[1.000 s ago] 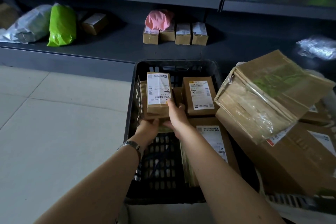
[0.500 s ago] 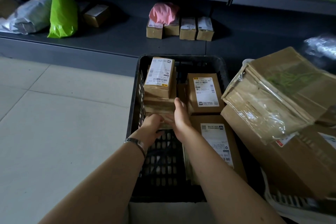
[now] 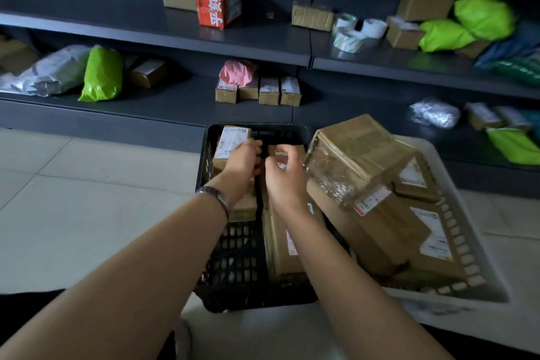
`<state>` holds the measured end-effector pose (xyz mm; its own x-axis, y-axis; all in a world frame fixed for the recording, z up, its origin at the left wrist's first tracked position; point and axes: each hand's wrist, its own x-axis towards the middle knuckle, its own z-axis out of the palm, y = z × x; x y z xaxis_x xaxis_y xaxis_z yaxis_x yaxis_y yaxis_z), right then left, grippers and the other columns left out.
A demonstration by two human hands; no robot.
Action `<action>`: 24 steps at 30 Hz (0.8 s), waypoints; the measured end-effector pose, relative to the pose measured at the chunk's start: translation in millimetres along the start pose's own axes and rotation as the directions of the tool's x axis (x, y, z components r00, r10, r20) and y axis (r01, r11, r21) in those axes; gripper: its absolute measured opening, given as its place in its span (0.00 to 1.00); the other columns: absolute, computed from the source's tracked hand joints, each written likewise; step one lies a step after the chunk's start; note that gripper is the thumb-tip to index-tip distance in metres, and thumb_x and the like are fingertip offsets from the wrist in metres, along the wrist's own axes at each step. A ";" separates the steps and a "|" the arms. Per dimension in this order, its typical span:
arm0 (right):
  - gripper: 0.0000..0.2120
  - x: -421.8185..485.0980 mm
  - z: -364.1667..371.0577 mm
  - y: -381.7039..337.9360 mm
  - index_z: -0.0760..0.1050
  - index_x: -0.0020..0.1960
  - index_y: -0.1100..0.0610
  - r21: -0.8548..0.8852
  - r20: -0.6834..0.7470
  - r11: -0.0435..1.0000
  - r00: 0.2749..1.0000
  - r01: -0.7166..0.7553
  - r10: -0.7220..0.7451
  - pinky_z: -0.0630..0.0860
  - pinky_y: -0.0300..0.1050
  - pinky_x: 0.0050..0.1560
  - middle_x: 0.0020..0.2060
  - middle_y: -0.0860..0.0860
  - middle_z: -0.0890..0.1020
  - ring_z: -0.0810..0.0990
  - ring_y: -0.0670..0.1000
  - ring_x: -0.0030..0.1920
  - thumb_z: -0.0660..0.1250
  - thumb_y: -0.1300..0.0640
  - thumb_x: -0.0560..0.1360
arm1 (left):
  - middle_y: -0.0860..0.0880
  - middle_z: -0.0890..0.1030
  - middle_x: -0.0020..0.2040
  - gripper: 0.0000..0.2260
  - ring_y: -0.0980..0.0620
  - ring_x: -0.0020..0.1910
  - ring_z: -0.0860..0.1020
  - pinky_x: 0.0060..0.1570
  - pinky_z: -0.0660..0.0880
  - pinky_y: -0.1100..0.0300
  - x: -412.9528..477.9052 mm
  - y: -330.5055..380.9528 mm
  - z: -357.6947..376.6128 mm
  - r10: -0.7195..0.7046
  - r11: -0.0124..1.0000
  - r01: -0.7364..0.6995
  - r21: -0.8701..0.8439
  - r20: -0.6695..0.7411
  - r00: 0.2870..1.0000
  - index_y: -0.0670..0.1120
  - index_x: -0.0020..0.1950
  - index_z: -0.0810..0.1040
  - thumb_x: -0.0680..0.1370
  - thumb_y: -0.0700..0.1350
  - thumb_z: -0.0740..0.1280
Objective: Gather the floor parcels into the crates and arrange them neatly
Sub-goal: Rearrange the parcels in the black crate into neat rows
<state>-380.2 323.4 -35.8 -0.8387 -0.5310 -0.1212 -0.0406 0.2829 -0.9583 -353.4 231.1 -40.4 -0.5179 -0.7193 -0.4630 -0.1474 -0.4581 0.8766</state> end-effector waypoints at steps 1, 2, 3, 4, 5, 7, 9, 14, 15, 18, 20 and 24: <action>0.14 -8.3 -16.8 -17.6 0.70 0.64 0.50 -0.031 -0.058 0.997 0.996 0.069 -0.071 0.72 0.44 0.46 0.52 0.45 0.78 0.78 0.49 0.49 0.61 0.56 0.79 | 0.49 0.75 0.45 0.08 0.51 0.40 0.74 0.40 0.70 0.58 -8.4 13.6 11.6 0.048 0.999 -0.048 0.018 0.020 0.999 0.47 0.51 0.76 0.80 0.46 0.58; 0.11 -13.6 -33.0 -32.7 0.70 0.61 0.51 -0.049 -0.115 0.991 0.985 0.123 -0.128 0.70 0.42 0.41 0.48 0.43 0.78 0.78 0.48 0.45 0.61 0.57 0.79 | 0.48 0.76 0.47 0.08 0.49 0.44 0.76 0.45 0.73 0.55 -16.7 25.6 24.2 0.103 0.993 -0.105 0.052 0.048 0.994 0.48 0.50 0.76 0.79 0.47 0.58; 0.09 -17.8 -49.3 -46.3 0.70 0.58 0.51 -0.058 -0.175 0.985 0.970 0.163 -0.171 0.69 0.38 0.37 0.44 0.42 0.76 0.77 0.46 0.43 0.61 0.57 0.78 | 0.47 0.77 0.52 0.09 0.46 0.51 0.77 0.53 0.74 0.52 -24.6 34.8 38.2 0.153 0.983 -0.160 0.092 0.079 0.985 0.47 0.54 0.76 0.79 0.48 0.58; 0.06 -18.9 -63.6 -55.3 0.70 0.55 0.52 -0.066 -0.235 0.980 0.952 0.188 -0.198 0.67 0.34 0.34 0.42 0.42 0.75 0.76 0.44 0.40 0.62 0.58 0.78 | 0.46 0.76 0.58 0.12 0.45 0.58 0.76 0.59 0.73 0.50 -34.2 42.2 53.0 0.186 0.970 -0.200 0.137 0.108 0.977 0.46 0.59 0.74 0.80 0.49 0.58; 0.05 -21.1 -77.5 -63.0 0.69 0.53 0.53 -0.073 -0.289 0.976 0.932 0.204 -0.217 0.65 0.31 0.32 0.40 0.43 0.75 0.75 0.42 0.39 0.63 0.59 0.78 | 0.45 0.75 0.62 0.16 0.45 0.61 0.74 0.61 0.71 0.50 -44.6 47.3 67.1 0.198 0.958 -0.222 0.180 0.140 0.970 0.45 0.65 0.72 0.80 0.49 0.58; 0.04 -21.9 -102.2 -66.7 0.70 0.51 0.55 -0.125 -0.386 0.970 0.890 0.210 -0.242 0.66 0.32 0.32 0.39 0.43 0.73 0.73 0.42 0.37 0.63 0.60 0.77 | 0.45 0.72 0.66 0.20 0.45 0.64 0.72 0.61 0.69 0.52 -61.2 49.2 91.5 0.192 0.941 -0.236 0.241 0.193 0.962 0.45 0.71 0.68 0.80 0.50 0.58; 0.07 -19.3 -124.8 -59.5 0.71 0.53 0.54 -0.252 -0.493 0.953 0.825 0.169 -0.276 0.72 0.39 0.42 0.47 0.46 0.73 0.75 0.49 0.46 0.65 0.56 0.76 | 0.45 0.69 0.70 0.23 0.44 0.66 0.70 0.63 0.68 0.52 -70.2 45.3 106.8 0.175 0.936 -0.225 0.269 0.199 0.964 0.45 0.74 0.65 0.79 0.51 0.59; 0.37 -0.7 -165.7 -22.2 0.55 0.77 0.57 -0.214 -0.460 0.942 0.877 -0.258 0.136 0.70 0.56 0.63 0.73 0.61 0.60 0.65 0.63 0.71 0.66 0.41 0.77 | 0.43 0.62 0.75 0.27 0.42 0.70 0.68 0.66 0.67 0.55 -63.7 26.3 121.7 0.205 0.874 -0.249 0.418 0.147 0.968 0.43 0.77 0.60 0.80 0.49 0.59; 0.42 -0.3 -169.2 -15.0 0.50 0.79 0.57 -0.147 -0.424 0.943 0.880 -0.299 0.213 0.70 0.57 0.65 0.74 0.62 0.58 0.65 0.64 0.71 0.65 0.38 0.76 | 0.44 0.61 0.76 0.28 0.42 0.71 0.66 0.67 0.67 0.53 -60.0 22.3 122.8 0.203 0.867 -0.242 0.436 0.135 0.970 0.43 0.78 0.58 0.79 0.48 0.60; 0.45 2.0 -169.4 4.7 0.50 0.80 0.55 0.008 -0.264 0.952 0.917 -0.307 0.298 0.70 0.57 0.68 0.75 0.58 0.64 0.69 0.62 0.70 0.67 0.36 0.74 | 0.44 0.60 0.77 0.33 0.43 0.73 0.64 0.70 0.65 0.51 -53.7 14.7 127.5 0.164 0.900 -0.208 0.382 0.145 0.976 0.46 0.79 0.50 0.79 0.48 0.63; 0.42 4.1 -166.5 11.1 0.50 0.80 0.53 0.129 -0.204 0.947 0.926 -0.295 0.317 0.71 0.57 0.68 0.71 0.54 0.71 0.73 0.59 0.67 0.68 0.41 0.75 | 0.44 0.66 0.73 0.30 0.43 0.69 0.69 0.67 0.67 0.50 -51.4 14.2 130.8 0.181 0.917 -0.221 0.332 0.149 0.972 0.45 0.79 0.54 0.80 0.49 0.61; 0.26 5.0 -161.8 7.7 0.59 0.77 0.52 0.232 -0.257 0.956 0.936 -0.180 0.238 0.72 0.50 0.58 0.65 0.52 0.76 0.76 0.57 0.61 0.60 0.54 0.80 | 0.42 0.75 0.65 0.16 0.44 0.56 0.77 0.58 0.75 0.52 -44.5 23.4 116.6 0.279 0.914 -0.275 0.300 0.030 0.960 0.46 0.68 0.72 0.82 0.42 0.54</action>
<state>-472.5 452.1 -2.0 -0.9348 -0.2243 -0.2754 0.2379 0.1803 -0.9544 -432.0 313.3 16.0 -0.5637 -0.8024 -0.1959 -0.2448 -0.0642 0.9674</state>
